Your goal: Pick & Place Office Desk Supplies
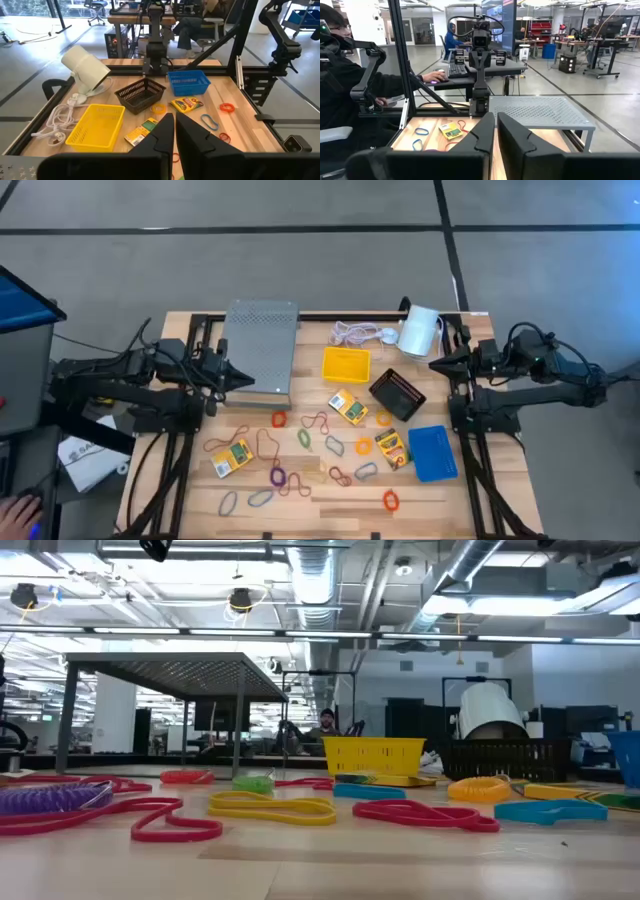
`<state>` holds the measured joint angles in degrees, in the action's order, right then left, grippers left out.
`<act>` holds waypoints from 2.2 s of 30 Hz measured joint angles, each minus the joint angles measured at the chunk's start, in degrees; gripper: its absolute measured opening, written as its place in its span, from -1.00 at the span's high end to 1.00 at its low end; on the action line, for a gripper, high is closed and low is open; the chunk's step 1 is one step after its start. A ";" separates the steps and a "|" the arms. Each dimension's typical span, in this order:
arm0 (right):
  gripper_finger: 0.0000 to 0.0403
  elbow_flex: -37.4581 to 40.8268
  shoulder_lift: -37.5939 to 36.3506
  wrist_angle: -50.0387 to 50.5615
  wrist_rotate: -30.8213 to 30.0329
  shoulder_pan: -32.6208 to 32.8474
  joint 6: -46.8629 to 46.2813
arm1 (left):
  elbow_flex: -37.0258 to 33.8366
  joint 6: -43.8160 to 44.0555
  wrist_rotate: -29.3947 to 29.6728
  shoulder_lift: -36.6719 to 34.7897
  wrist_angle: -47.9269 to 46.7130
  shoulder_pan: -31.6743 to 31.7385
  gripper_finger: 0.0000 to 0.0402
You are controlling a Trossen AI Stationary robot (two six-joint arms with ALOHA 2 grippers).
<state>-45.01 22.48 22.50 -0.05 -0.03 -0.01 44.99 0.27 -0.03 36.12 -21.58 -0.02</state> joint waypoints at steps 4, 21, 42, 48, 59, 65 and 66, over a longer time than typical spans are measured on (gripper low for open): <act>0.89 0.00 -0.01 0.00 0.01 0.01 -0.01 | -0.01 0.00 0.00 0.00 0.00 -0.01 0.94; 0.89 0.00 -0.01 -0.01 0.00 0.01 -0.02 | 0.00 0.00 0.00 0.00 -0.02 -0.01 0.94; 0.89 0.01 -0.01 -0.01 0.01 0.02 -0.01 | 0.00 0.00 0.00 0.00 -0.02 0.00 0.94; 0.89 0.01 -0.02 -0.16 0.01 0.01 0.00 | -0.02 0.39 -0.02 0.02 2.37 -0.03 0.94; 0.89 2.82 0.01 -0.47 3.60 0.07 3.30 | -7.01 3.53 2.03 0.02 8.12 -0.01 0.94; 0.89 11.07 -1.39 -8.69 6.05 0.04 5.86 | -17.25 4.55 2.60 -3.08 24.41 -0.01 0.94; 0.89 12.23 -1.83 -9.83 6.15 0.05 5.88 | -18.33 4.53 2.60 -3.67 25.46 -0.01 0.94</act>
<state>-32.78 20.65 12.67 6.09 0.02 5.86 26.66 4.80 2.57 32.45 3.87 -0.03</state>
